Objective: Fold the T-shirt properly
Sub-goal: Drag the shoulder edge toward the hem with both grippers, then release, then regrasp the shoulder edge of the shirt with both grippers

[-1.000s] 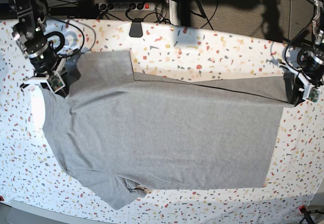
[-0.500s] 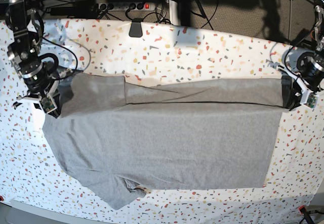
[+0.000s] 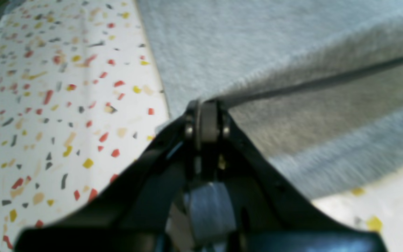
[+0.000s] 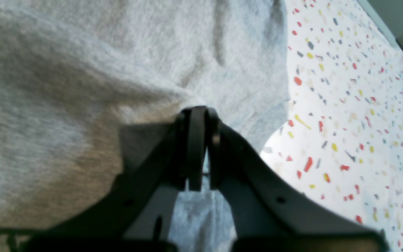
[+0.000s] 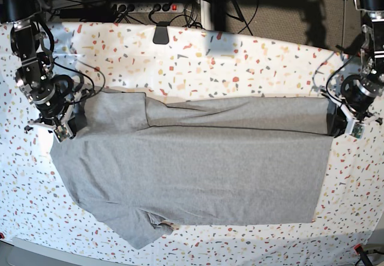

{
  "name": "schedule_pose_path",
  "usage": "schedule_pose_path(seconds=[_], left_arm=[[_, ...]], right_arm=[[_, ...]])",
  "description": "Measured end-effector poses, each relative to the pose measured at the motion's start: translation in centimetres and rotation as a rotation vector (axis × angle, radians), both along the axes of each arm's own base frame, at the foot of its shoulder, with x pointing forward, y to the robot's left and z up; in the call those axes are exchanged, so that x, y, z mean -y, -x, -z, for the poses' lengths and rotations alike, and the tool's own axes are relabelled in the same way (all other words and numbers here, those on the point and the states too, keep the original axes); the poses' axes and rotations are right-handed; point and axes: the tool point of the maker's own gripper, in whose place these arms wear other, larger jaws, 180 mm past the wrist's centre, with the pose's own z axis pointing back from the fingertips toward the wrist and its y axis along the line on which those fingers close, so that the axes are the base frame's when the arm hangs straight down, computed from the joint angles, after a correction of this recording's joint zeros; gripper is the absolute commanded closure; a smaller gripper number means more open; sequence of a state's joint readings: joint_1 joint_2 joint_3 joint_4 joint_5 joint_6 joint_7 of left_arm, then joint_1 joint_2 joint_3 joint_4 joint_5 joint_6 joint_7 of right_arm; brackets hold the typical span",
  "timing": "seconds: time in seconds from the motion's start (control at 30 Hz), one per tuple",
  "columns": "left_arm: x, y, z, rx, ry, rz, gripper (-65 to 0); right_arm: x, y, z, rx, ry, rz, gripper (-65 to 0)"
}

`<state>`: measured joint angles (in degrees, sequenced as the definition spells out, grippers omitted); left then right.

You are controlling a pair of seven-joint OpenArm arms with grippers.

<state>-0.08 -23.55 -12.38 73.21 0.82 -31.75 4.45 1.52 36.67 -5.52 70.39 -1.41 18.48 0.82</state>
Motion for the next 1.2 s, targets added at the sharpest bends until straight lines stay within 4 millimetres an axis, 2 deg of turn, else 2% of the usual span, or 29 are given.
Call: schedule_pose_path(seconds=[0.13, 0.17, 0.23, 0.27, 0.3, 0.47, 0.57, 0.63, 0.73, 0.87, 1.07, 1.2], left_arm=[[-0.5, -0.3, 0.6, -0.022, -0.04, -0.002, 0.0], [-0.6, -0.4, 0.7, -0.025, -0.052, 0.002, -7.0], [-0.9, -0.3, 1.0, -0.047, -0.073, -0.004, -21.1], [-1.2, -0.3, 0.9, -0.05, -0.084, -0.007, -24.9], [-1.4, -0.3, 0.8, -0.048, -0.09, -0.007, -25.8], [-3.3, -0.2, 0.1, -0.088, -0.166, -0.018, -25.8], [-4.1, -0.4, -1.3, -0.113, -0.241, -0.025, -25.4], [-3.3, -0.3, -2.3, -0.124, -0.271, 0.009, -25.3], [-1.3, 0.7, -3.1, -0.102, -0.283, 0.091, -25.3], [-0.9, 3.7, -1.2, -0.156, -0.347, 0.134, -25.3], [-0.8, 7.1, 1.2, -0.168, -0.466, 0.242, -25.3], [-1.0, 8.2, 1.9, -0.184, -0.519, 0.272, -25.3]], right_arm=[[0.1, -0.1, 0.3, -0.01, 0.004, 0.002, 0.0], [0.1, 0.0, 0.3, -0.014, 0.006, 0.004, 0.0], [0.3, -0.1, 0.2, -0.012, 0.008, 0.009, -15.1], [0.5, -0.3, 0.1, -0.009, 0.007, 0.016, -21.3], [0.8, -0.5, -0.3, 0.0, 0.01, 0.024, -25.0], [2.3, -1.3, -2.6, 0.061, 0.006, 0.07, -26.0], [2.8, -1.5, -4.3, 0.078, 0.021, 0.1, -25.9], [2.7, -1.1, -4.9, 0.066, 0.046, 0.109, -25.9], [1.2, 0.3, -4.7, 0.034, 0.104, 0.068, -25.9], [-0.3, 2.4, -4.3, -0.016, 0.147, 0.041, -25.9], [-1.5, 4.2, -4.5, -0.057, 0.166, 0.035, -25.9], [-1.9, 4.6, -5.0, -0.07, 0.179, 0.04, -25.9]])
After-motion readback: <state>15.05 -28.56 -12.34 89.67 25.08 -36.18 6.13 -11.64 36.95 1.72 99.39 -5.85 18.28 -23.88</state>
